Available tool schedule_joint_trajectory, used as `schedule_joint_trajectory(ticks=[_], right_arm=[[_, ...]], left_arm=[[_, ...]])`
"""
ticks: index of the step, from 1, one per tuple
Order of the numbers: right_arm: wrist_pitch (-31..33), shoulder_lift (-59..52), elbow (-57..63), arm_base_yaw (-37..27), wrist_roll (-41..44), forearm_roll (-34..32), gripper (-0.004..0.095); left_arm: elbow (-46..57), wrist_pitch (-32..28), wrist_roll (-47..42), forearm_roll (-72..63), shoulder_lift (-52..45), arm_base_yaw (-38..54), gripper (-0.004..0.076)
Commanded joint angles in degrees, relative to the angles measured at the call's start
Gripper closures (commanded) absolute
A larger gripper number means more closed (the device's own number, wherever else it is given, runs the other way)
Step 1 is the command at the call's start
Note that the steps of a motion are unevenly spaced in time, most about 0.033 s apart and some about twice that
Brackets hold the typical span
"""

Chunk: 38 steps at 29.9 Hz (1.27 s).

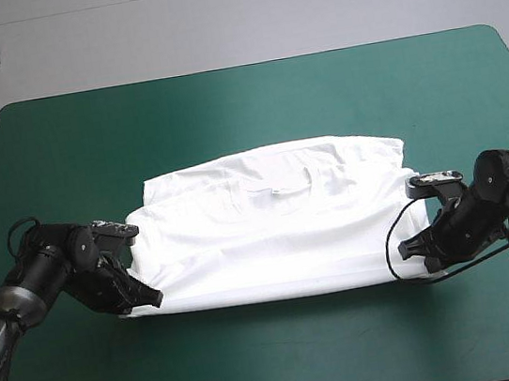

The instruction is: Fold the cloth

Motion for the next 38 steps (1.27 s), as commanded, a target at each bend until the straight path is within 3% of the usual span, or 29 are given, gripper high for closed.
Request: schedule_joint_trajectory(ticks=[1,4,8,11,13,21,28,34,38], right_arm=[[-1.28,-2.18,-0.41,0.05,-3.14,1.69,0.0817],[-3.5,-2.99,-0.41,0.05,-4.26,2.59,0.0653],[-7.44,-3.93,-0.53,0.05,-4.3,2.36,0.0376],[-9.95,-4.21,-1.44,0.05,-4.3,1.84,0.026],[-10.57,-4.21,-3.24,0.05,-3.75,1.53,0.0245],[-11.16,-4.21,-14.61,0.05,-2.59,1.53,0.0246],[-9.08,-4.3,-19.49,0.05,-2.46,1.53,0.0247],[-3.22,-4.3,-19.24,0.05,-2.19,1.75,0.0248],[-2.79,-5.08,-17.02,0.05,-0.21,2.8,0.0281]], left_arm=[[0.52,-1.15,0.62,0.96,-1.77,-0.2,0.0654],[0.52,-1.39,0.77,0.96,-1.77,-0.2,0.0561],[0.52,-4.29,1.24,0.85,-1.77,-0.2,0.0337],[0.52,-5.7,0.85,0.85,-1.77,-0.2,0.0181],[-0.15,-6.46,0.85,0.85,-1.77,-0.2,0.0133],[-12.64,-6.87,-0.64,1.41,-2.72,-0.2,0.0132],[-26.28,-1.41,-0.51,5.19,-5.54,-0.1,0.0132],[-27.0,5.06,-0.92,7.58,-7.05,-0.1,0.0132],[-23.52,4.45,-1.06,4.25,-6.94,-0.1,0.0132]])
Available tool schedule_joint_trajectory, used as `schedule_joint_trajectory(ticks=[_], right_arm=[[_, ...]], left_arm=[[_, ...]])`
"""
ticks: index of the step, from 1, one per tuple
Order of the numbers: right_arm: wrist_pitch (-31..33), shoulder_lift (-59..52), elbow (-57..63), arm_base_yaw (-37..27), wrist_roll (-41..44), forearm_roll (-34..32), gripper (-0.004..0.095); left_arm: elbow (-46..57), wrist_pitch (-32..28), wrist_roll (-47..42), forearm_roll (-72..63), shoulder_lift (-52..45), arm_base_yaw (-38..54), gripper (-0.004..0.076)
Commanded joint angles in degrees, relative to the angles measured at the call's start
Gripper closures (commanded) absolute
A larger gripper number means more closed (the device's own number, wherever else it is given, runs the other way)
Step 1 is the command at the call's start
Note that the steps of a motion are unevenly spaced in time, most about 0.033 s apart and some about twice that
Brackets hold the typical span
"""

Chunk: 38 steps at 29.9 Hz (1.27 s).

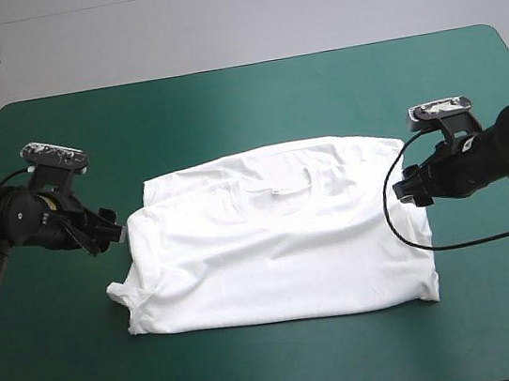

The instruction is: Fold the cloth

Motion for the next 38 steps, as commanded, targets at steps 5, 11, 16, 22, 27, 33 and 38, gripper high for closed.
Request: schedule_joint_trajectory(ticks=[5,11,16,22,27,33,38], right_arm=[[-0.39,-3.12,3.97,0.05,1.21,2.82,0.0291],[-0.39,-4.67,9.73,0.05,1.21,3.53,0.0305],[0.13,-6.45,12.59,0.05,1.21,3.8,0.0305],[2.06,-8.89,15.57,0.05,1.21,6.26,0.0305],[1.93,-9.58,18.69,0.05,1.0,6.26,0.0306],[1.55,-9.58,21.49,0.05,1.0,6.15,0.0307],[0.91,-9.58,24.11,0.05,1.0,6.04,0.0307]], left_arm=[[9.09,-4.11,-0.92,-6.14,-1.05,-0.1,0.0132],[22.38,-12.21,-1.56,-9.64,-1.05,-0.1,0.0132],[30.08,-18.06,-1.56,-12.21,-0.92,-0.1,0.0132],[34.81,-22.13,-1.56,-13.65,-0.92,-0.2,0.0195],[36.54,-24.44,-1.42,-16.76,-0.23,-0.2,0.029],[36.54,-24.28,-1.04,-17.33,3.43,-0.2,0.044],[36.54,-25.26,1.59,-17.56,7.12,-0.2,0.065]])
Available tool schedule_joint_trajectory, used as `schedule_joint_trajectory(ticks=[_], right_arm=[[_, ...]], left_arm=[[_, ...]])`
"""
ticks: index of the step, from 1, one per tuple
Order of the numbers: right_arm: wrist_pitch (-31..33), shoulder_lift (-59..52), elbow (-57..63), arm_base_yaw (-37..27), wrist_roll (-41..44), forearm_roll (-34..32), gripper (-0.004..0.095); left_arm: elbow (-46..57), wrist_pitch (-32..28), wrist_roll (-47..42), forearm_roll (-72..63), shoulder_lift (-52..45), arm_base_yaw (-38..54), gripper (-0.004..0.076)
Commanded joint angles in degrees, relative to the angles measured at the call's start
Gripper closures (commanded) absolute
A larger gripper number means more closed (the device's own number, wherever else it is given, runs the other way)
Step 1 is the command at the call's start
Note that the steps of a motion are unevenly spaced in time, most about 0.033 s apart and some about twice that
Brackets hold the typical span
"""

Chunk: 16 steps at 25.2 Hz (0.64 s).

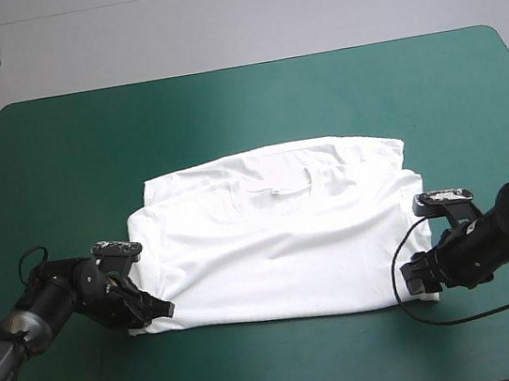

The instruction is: Fold the cloth

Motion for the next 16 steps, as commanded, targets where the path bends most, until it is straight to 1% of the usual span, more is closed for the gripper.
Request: schedule_joint_trajectory(ticks=[1,5,6,8,12,16], right_arm=[[-1.17,-1.11,0.73,0.05,-0.27,1.3,0.031],[-3.79,-1.0,2.66,0.05,-0.27,1.0,0.0328],[-5.42,-0.62,3.17,0.05,-0.27,1.0,0.0328],[-6.7,1.13,3.55,0.05,-0.51,1.12,0.0328],[-8.01,4.71,3.77,0.05,-1.17,1.12,0.0338],[-8.31,9.27,3.77,0.05,-2.22,1.58,0.045]], left_arm=[[-0.12,-3.26,1.74,-4.26,2.61,-0.3,0.0694],[-0.12,-5.1,2.34,-4.63,3.02,-0.3,0.0704],[-0.12,-5.1,2.34,-4.9,3.02,-0.3,0.0704],[-0.12,-5.1,2.37,-4.9,3.02,-0.3,0.0704],[-0.12,-5.1,2.37,-4.9,3.02,-0.3,0.0704],[-0.12,-5.1,2.37,-4.9,3.02,-0.3,0.0704]])
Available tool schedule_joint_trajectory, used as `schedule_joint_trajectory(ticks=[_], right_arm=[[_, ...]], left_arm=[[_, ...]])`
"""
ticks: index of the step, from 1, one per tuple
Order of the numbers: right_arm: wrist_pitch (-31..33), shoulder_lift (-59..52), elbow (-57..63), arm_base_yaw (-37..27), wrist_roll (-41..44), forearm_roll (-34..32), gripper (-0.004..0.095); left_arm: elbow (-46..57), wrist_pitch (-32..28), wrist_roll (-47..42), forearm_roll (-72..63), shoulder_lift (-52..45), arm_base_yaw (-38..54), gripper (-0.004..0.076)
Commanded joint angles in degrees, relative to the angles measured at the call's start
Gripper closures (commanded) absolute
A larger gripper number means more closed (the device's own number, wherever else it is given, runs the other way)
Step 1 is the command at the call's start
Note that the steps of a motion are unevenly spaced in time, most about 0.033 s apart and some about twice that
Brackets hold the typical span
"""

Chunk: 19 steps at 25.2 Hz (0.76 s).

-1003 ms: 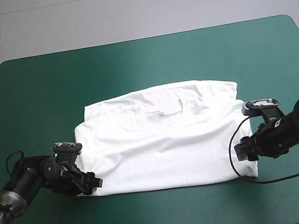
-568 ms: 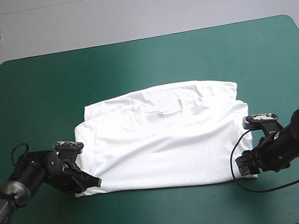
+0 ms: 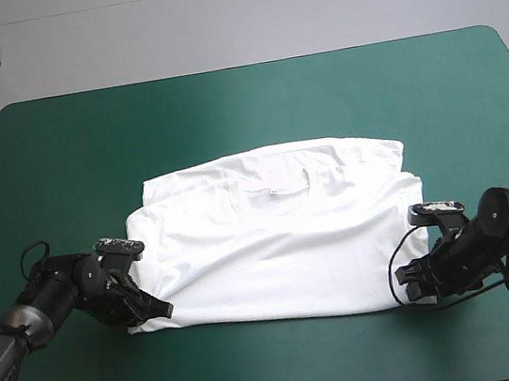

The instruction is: Fold the cloth

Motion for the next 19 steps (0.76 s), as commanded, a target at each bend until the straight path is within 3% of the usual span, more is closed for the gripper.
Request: schedule_joint_trajectory(ticks=[1,8,19], right_arm=[[-0.21,1.89,-1.16,0.05,-1.62,1.64,0.0508],[-1.22,2.61,-1.16,0.05,-6.3,3.0,0.0927],[-0.3,-2.62,-5.46,0.05,-4.98,2.42,0.0921]], left_arm=[[0.76,-5.53,-0.05,-5.34,1.56,-0.49,0.0704],[0.76,-6.24,0.26,-5.34,1.56,-0.49,0.0704],[-6.88,0.02,-0.09,-5.34,0.34,-0.49,0.0704]])
